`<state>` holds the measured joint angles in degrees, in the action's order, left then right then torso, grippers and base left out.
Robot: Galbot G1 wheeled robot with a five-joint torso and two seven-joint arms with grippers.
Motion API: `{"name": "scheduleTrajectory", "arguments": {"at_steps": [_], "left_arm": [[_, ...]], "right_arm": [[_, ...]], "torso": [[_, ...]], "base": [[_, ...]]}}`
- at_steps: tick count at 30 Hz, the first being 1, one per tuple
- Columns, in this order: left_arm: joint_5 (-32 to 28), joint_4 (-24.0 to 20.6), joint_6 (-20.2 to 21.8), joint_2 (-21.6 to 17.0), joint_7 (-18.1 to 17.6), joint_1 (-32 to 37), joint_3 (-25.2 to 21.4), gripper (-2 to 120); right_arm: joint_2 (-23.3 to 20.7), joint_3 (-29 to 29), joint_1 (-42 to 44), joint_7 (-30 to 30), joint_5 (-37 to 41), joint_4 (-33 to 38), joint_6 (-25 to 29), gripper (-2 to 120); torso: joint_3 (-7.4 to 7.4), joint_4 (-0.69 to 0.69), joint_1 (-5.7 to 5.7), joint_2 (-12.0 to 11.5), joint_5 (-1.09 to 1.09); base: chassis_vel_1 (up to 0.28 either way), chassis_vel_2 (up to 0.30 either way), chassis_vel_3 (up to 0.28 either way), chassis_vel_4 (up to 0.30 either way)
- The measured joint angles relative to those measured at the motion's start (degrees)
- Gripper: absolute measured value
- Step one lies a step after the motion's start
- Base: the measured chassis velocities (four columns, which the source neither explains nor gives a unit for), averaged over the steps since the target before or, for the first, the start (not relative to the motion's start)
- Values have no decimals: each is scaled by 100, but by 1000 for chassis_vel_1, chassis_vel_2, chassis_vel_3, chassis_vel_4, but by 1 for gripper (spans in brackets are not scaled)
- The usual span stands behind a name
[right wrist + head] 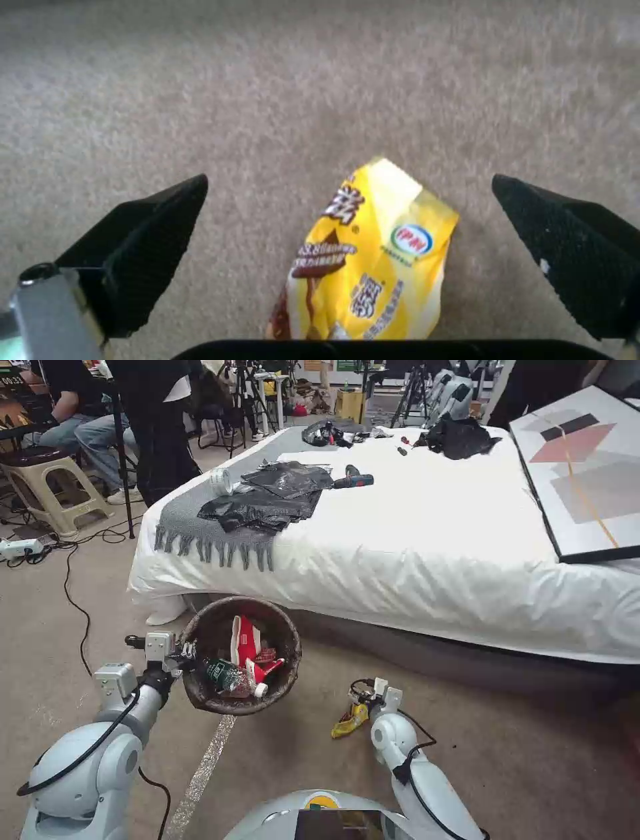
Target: Pick up the trash bin, then pick up the garbage from the floor and place it into the trash bin.
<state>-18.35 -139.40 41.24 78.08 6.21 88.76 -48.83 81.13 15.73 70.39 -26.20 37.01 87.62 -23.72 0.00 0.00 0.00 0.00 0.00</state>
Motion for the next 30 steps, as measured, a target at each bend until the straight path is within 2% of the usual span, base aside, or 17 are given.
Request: {"name": "scheduleTrajectory", "arguments": {"at_steps": [4,30], "left_arm": [[0,1,-14,8,8,2,8,3],[12,-4,-59,49,49,31,8,3]], "right_arm": [[9,-8,-117,-102,249,-177,-130,100],[129,-55,-534,-196,263,-1103,-96,100]], "torso": [[0,0,0,0,0],[0,0,0,0,0]], "base": [[0,0,0,0],[0,0,0,0]]}}
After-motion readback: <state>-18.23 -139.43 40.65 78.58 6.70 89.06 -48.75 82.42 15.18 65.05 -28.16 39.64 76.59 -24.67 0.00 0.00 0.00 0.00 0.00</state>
